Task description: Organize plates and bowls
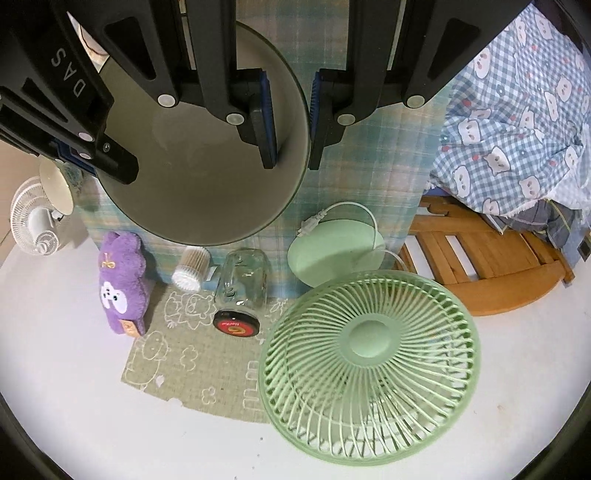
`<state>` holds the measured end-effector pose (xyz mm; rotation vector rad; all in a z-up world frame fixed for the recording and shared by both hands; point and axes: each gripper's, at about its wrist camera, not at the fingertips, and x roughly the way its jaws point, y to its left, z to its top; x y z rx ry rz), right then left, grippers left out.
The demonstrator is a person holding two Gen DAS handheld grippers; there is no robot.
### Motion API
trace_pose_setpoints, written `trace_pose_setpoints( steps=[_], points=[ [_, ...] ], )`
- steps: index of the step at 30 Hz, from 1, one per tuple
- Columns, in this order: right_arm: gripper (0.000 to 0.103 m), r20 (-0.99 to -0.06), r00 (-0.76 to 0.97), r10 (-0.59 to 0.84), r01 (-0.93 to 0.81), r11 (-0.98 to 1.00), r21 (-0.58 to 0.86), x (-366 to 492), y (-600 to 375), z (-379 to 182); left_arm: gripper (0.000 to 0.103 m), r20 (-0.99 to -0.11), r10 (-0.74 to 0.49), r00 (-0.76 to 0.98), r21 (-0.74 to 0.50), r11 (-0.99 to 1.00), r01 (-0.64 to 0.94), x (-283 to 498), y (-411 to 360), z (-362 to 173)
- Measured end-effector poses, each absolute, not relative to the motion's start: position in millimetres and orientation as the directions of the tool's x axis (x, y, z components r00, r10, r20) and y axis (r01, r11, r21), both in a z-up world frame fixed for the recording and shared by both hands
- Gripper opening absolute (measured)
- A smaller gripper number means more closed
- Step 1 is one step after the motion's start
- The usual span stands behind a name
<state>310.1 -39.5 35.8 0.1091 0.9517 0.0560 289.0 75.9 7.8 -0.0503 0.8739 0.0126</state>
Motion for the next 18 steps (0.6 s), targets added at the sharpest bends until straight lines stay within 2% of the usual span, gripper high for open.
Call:
trace_pose_setpoints(
  steps=[18],
  points=[
    [0.015,-0.779,0.625,0.044,0.054,0.994,0.1,226,-23,65,0.013,-0.738,-0.056,0.672,-0.048,0.998,0.03,218,90,30]
  ],
)
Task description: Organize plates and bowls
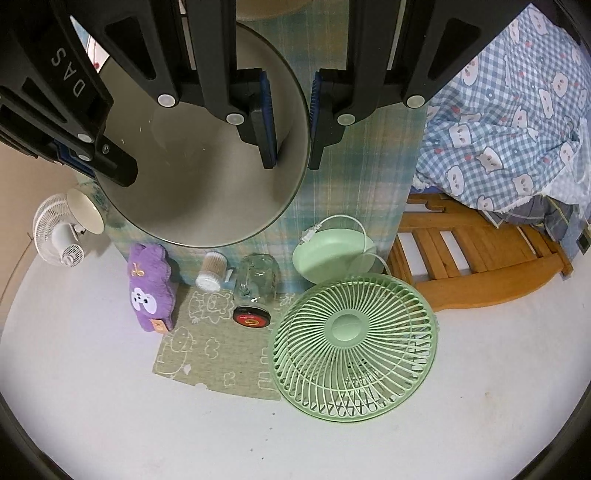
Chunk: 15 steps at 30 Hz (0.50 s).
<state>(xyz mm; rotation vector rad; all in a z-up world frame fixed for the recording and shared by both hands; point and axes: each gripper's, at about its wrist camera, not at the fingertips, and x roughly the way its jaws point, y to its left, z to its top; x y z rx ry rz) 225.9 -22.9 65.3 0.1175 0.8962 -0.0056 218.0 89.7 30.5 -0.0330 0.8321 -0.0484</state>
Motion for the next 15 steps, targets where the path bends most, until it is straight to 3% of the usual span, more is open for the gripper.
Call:
trace_pose_setpoints(
  steps=[15],
  points=[
    [0.015,-0.794,0.607,0.021,0.081,0.993,0.088,165,-15,49,0.013,-0.757,-0.081,0.648,-0.05,0.997,0.066,164,95,15]
  ],
)
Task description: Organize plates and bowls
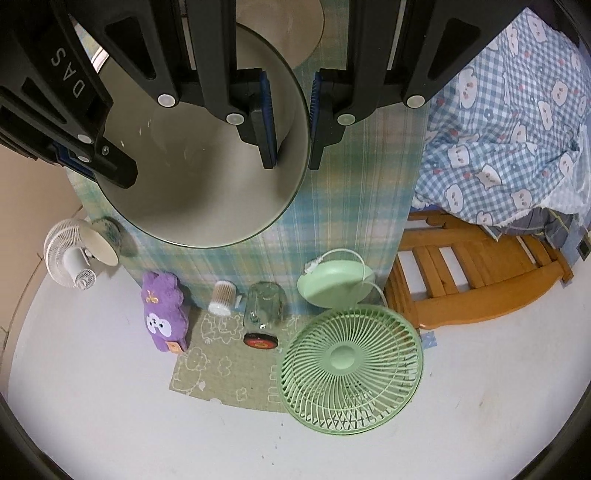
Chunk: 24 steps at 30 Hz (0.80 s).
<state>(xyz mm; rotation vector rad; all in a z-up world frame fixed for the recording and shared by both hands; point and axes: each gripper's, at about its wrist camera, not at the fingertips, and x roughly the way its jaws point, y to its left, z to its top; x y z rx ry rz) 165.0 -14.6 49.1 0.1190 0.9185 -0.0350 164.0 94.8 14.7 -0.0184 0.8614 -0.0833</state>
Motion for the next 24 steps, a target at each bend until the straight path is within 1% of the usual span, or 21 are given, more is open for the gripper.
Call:
trace_pose_setpoints(
  steps=[13,24],
  points=[
    [0.015,-0.817,0.577,0.013,0.076,0.995,0.069,123,-3,23,0.013,-0.788,-0.091,0.608,-0.065,0.996,0.066,126,102,-10],
    [0.015,-0.854,0.521,0.007,0.061,0.997,0.045,113,7,-6,0.013,-0.825,-0.084,0.559,-0.059,0.996,0.062,112,109,-37]
  ],
)
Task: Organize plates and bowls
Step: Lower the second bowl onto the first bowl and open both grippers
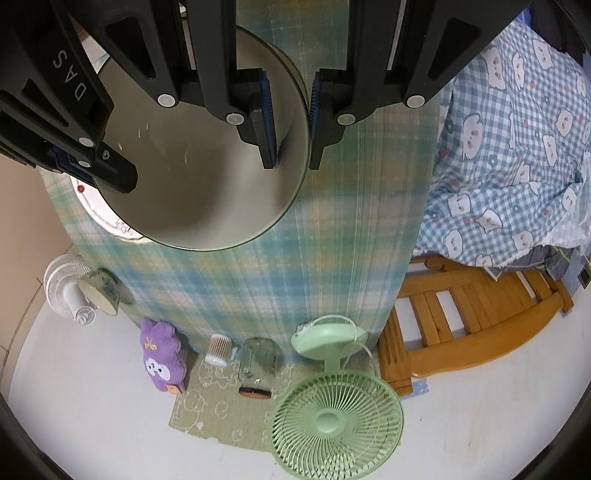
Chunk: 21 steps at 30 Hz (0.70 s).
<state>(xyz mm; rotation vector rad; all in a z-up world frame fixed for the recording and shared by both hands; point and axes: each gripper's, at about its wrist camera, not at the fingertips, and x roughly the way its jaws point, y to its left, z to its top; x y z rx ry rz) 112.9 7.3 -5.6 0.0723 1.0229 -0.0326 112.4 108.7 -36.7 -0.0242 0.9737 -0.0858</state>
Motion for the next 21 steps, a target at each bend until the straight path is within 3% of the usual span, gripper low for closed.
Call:
trace_pose_setpoints(
  steps=[21],
  points=[
    [0.015,-0.905,0.424,-0.013,0.073,0.997,0.02,119,12,-46,0.014,-0.881,-0.066,0.468,-0.042,0.997,0.062,115,111,-74]
  ],
)
